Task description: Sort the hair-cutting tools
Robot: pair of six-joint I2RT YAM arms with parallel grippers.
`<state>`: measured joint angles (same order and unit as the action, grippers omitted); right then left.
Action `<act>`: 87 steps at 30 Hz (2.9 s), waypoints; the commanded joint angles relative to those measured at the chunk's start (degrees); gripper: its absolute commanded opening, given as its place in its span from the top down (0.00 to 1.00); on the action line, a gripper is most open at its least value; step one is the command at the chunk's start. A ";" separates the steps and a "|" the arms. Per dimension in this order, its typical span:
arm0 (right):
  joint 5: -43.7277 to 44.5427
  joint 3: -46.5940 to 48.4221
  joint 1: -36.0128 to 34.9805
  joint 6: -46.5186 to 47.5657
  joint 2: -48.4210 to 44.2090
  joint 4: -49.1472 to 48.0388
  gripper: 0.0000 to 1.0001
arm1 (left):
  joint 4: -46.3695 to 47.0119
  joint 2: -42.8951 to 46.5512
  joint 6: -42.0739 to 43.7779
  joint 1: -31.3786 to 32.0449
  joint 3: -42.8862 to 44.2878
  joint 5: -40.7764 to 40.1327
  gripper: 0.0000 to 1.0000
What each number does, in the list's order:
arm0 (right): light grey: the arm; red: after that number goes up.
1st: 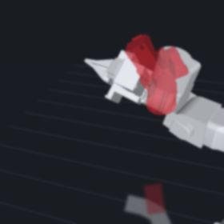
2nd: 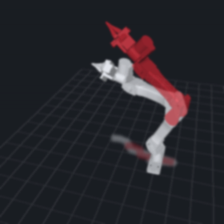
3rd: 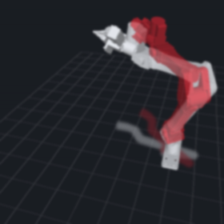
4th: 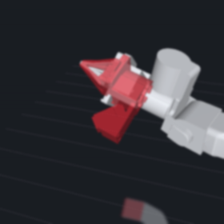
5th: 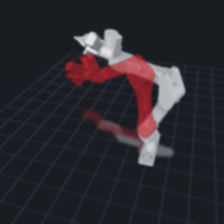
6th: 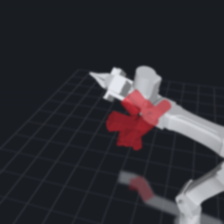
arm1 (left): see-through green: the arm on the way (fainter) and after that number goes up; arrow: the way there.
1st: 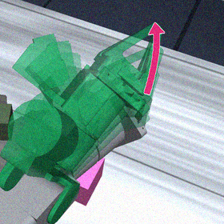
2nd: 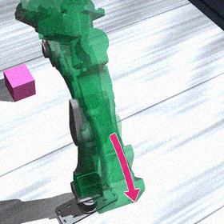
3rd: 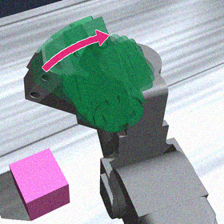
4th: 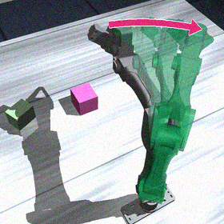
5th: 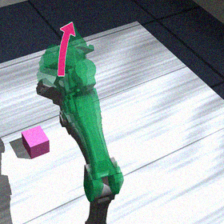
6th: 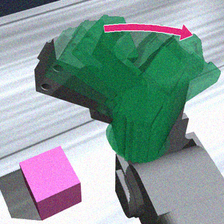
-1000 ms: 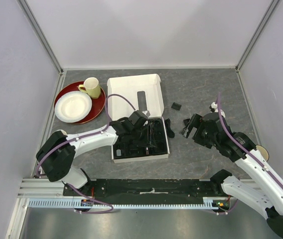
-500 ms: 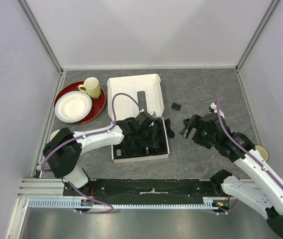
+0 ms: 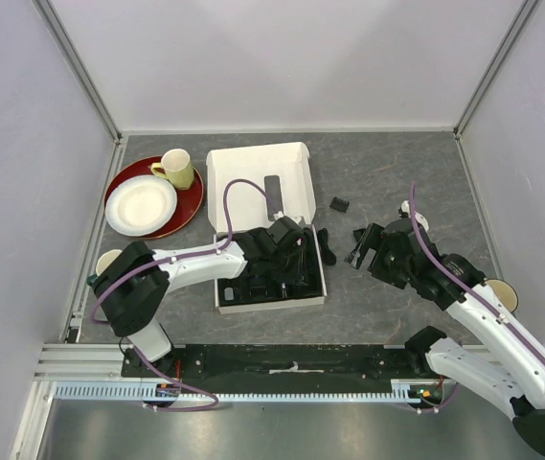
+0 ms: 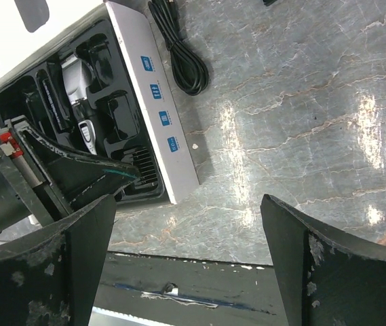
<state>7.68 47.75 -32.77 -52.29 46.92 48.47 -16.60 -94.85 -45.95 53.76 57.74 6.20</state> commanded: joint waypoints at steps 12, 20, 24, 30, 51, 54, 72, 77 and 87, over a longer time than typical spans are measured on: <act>16.65 7.79 1.13 6.77 18.81 -2.67 0.02 | -7.04 16.88 10.00 -0.06 1.86 -15.15 0.33; 16.22 16.67 6.66 -8.42 36.64 -5.57 0.02 | -7.66 27.43 13.25 -2.16 -3.85 -18.06 0.14; 13.42 21.85 11.23 -15.89 44.30 -6.45 0.02 | -7.31 31.47 15.63 -3.31 -6.40 -19.11 0.02; 6.12 25.37 16.42 -23.90 54.33 -7.34 0.03 | -6.43 33.85 18.62 -6.12 -8.69 -18.50 0.00; 9.54 20.28 18.71 -33.05 57.50 -8.21 0.15 | -5.55 34.56 18.80 -7.61 -11.15 -18.94 0.00; 9.02 20.19 19.06 -32.87 58.20 -8.39 0.15 | -5.37 33.94 18.80 -7.70 -11.15 -18.94 0.00; 6.29 17.56 19.33 -32.35 55.75 -11.64 0.48 | -5.20 33.32 18.45 -7.88 -10.80 -17.45 0.00; 4.89 16.77 19.33 -31.47 52.15 -11.73 0.54 | -4.06 33.24 18.44 -7.97 -10.19 -14.04 0.00; -1.61 9.65 19.33 -30.15 30.55 -11.12 0.53 | 19.19 29.29 12.31 -7.35 -12.47 2.15 0.06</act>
<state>9.85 60.03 -13.65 -82.70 86.52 37.17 -12.73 -63.29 -29.58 45.98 46.28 1.23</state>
